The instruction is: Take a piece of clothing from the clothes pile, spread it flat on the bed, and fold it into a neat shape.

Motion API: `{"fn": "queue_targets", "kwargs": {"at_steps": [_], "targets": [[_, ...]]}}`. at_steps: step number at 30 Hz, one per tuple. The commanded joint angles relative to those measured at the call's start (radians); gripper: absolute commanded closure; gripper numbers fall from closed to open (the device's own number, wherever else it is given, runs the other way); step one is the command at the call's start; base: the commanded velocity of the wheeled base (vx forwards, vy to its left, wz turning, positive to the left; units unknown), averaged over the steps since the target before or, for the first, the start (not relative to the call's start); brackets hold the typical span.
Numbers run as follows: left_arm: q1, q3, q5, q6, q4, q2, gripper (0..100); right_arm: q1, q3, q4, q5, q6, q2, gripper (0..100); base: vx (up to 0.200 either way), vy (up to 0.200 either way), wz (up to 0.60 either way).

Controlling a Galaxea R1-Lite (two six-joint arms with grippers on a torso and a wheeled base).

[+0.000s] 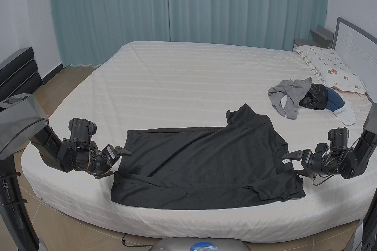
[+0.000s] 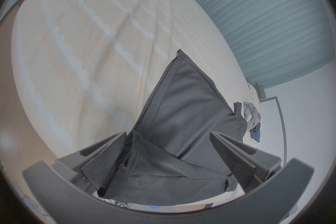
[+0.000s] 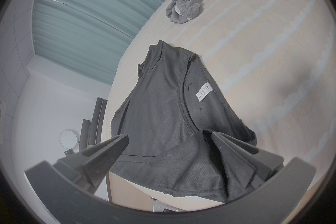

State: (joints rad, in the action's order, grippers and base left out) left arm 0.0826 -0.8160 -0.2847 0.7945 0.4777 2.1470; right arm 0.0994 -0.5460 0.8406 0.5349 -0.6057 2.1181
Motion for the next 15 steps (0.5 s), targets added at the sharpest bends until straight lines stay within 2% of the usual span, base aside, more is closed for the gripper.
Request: {"fn": "queue_targets", "kwargs": {"at_steps": [1,15], "targets": [[0.000,-0.005,0.001,0.000,0.002,0.022,0,-0.003,0.000,0.000,0.000,0.000,0.005,0,0.000,0.000,0.00],[0.005,-0.028,-0.001,0.006,0.002,0.044,0,-0.004,0.000,0.002,0.000,0.000,0.005,0,0.000,0.000,0.00]]}}
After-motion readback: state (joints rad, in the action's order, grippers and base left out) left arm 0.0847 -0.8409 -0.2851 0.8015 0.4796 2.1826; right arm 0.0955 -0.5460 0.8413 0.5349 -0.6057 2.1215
